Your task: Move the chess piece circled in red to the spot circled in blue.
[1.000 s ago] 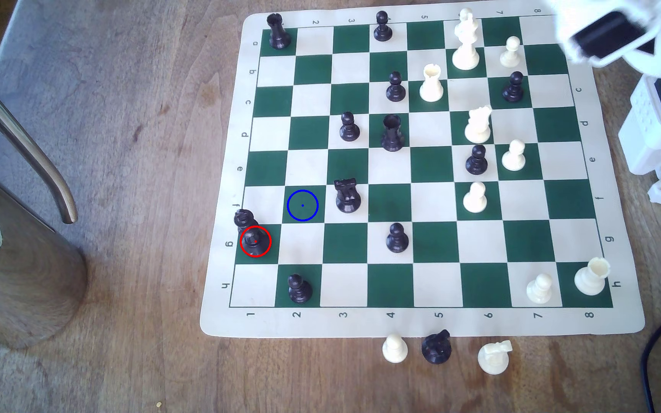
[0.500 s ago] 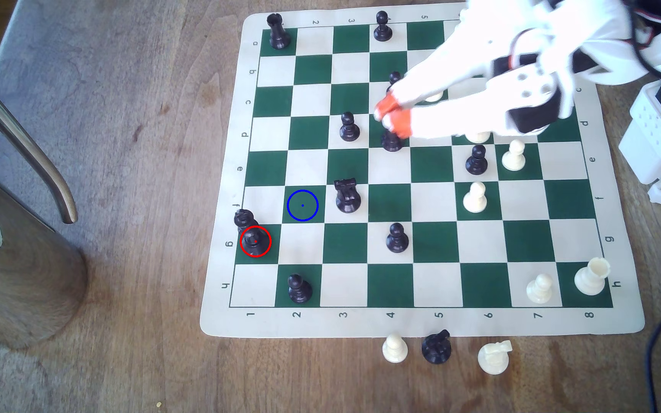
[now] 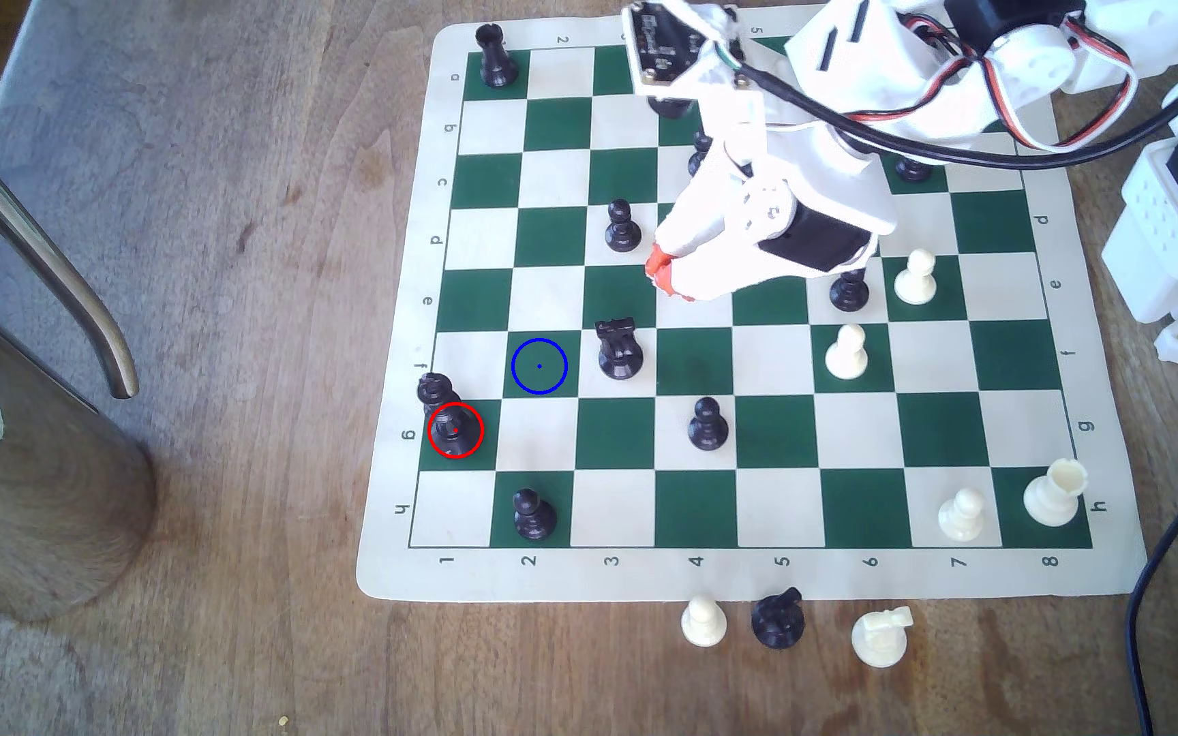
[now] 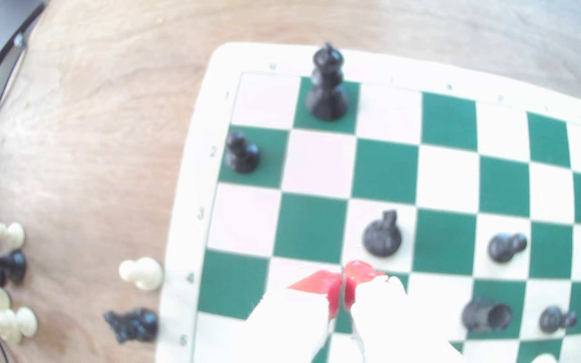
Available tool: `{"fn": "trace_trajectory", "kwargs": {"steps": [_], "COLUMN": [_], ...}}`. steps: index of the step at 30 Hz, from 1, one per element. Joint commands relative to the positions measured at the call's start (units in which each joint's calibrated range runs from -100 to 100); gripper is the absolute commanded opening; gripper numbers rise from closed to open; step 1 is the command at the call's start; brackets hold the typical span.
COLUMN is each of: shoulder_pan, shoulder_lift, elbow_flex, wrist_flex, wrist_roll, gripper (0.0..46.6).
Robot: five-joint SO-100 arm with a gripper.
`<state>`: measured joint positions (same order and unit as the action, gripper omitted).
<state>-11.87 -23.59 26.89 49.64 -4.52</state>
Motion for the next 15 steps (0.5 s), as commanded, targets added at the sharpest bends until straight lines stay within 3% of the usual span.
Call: {"fn": "trace_trajectory", "kwargs": {"steps": [1, 15], "shoulder_pan": [-0.99, 0.26], "shoulder_lift": [0.75, 18.83], "elbow_flex": [-7.3, -24.17], "wrist_flex": [4.66, 4.9], "wrist_roll": [-1.66, -6.35], "gripper": [0.3, 1.5]}}
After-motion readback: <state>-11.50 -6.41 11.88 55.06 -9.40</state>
